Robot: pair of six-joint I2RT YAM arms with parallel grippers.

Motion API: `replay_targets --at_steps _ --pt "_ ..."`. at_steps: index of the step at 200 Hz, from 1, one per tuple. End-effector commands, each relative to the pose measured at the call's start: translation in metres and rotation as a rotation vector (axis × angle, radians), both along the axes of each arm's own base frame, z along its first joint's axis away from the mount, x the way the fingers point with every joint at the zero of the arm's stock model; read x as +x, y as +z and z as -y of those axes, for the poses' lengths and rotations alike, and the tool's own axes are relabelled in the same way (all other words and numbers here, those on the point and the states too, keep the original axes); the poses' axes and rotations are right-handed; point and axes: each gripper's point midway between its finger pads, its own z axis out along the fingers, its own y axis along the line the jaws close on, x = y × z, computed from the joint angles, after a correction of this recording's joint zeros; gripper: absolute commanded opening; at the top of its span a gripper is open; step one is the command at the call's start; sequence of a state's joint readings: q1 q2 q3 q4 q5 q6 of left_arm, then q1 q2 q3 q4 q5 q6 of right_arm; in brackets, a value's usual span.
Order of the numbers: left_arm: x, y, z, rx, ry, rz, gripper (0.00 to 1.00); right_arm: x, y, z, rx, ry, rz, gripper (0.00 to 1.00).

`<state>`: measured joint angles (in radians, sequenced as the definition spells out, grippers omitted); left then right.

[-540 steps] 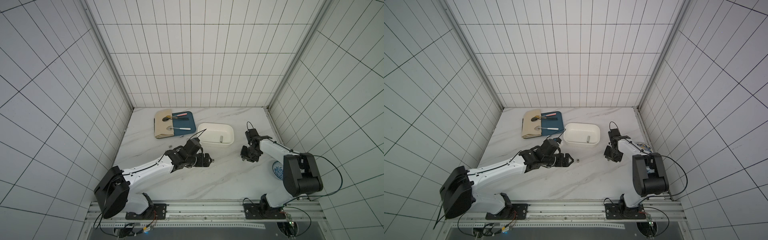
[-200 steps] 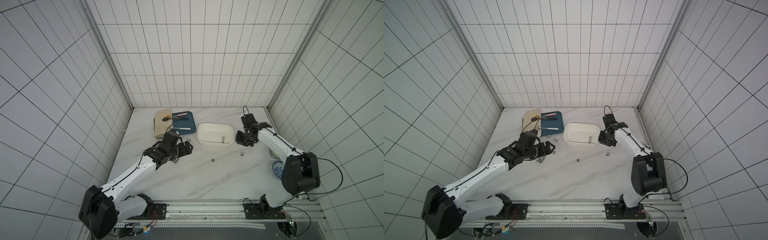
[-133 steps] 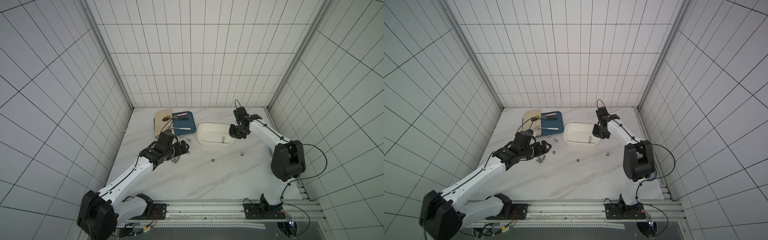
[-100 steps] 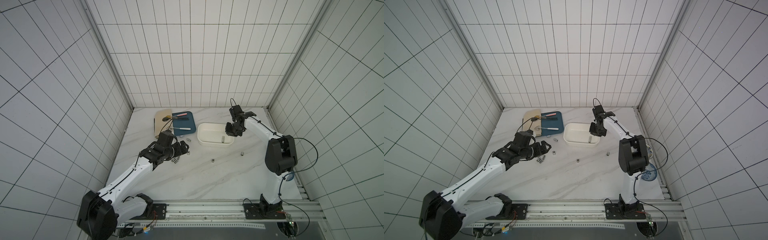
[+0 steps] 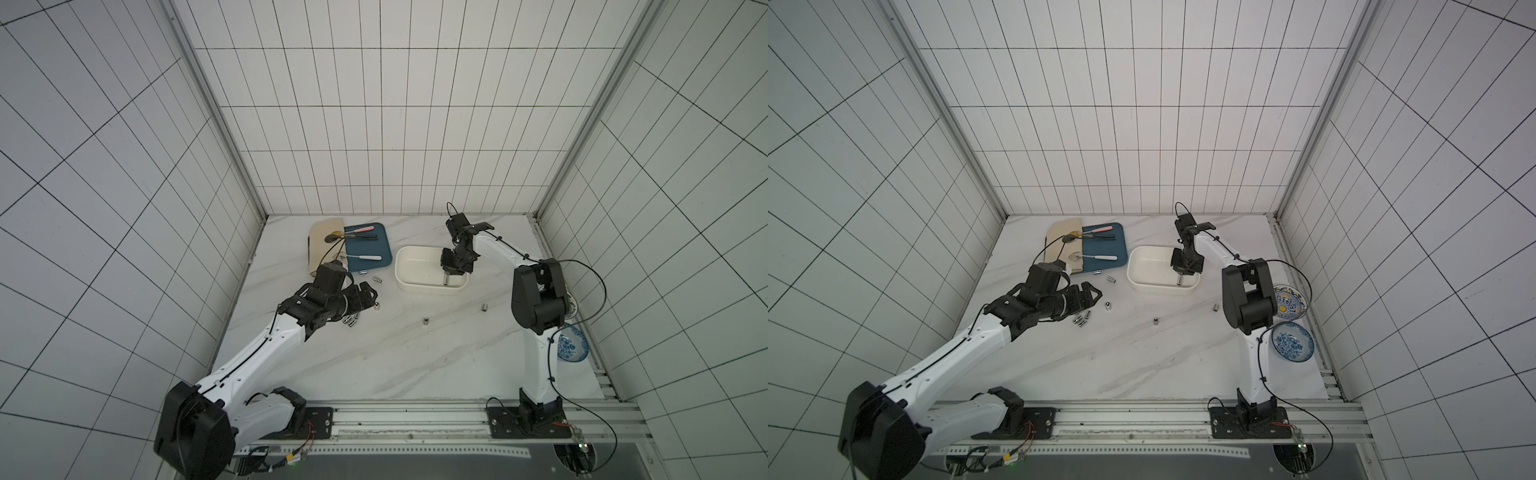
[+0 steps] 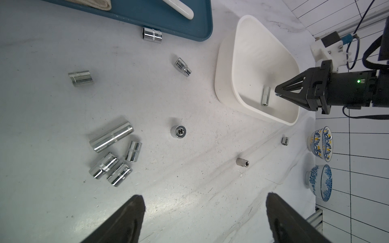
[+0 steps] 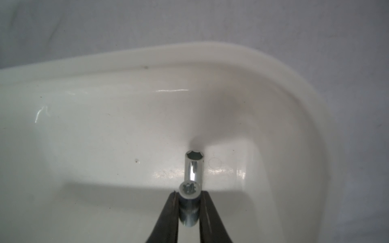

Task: Put the socket on the desktop into the storage box
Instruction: Place the socket head in the storage box.

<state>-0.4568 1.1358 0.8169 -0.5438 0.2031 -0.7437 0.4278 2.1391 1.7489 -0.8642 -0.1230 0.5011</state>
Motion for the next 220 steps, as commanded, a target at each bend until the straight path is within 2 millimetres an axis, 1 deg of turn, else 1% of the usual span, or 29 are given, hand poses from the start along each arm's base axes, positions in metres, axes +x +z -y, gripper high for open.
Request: replay_targets --at_steps 1,30,52,94,174,220 --pt "-0.002 -0.003 -0.002 0.006 -0.009 -0.004 0.93 -0.002 -0.004 -0.007 -0.004 0.027 -0.023 0.21" --pt "-0.003 -0.006 -0.002 0.007 -0.008 -0.010 0.93 -0.003 -0.011 -0.009 -0.010 0.032 -0.039 0.22" --pt "-0.003 -0.006 -0.001 0.003 -0.008 -0.013 0.93 -0.004 -0.013 -0.009 -0.012 0.031 -0.042 0.24" --pt "-0.004 -0.006 -0.001 -0.001 -0.011 -0.011 0.93 -0.006 -0.006 -0.007 -0.026 0.034 -0.025 0.35" --pt "-0.007 -0.004 0.001 -0.015 -0.021 -0.007 0.93 -0.006 0.010 -0.005 -0.023 0.030 0.010 0.36" --pt "-0.009 -0.002 0.007 -0.048 -0.041 -0.008 0.93 -0.008 0.019 -0.005 -0.019 0.032 0.030 0.36"
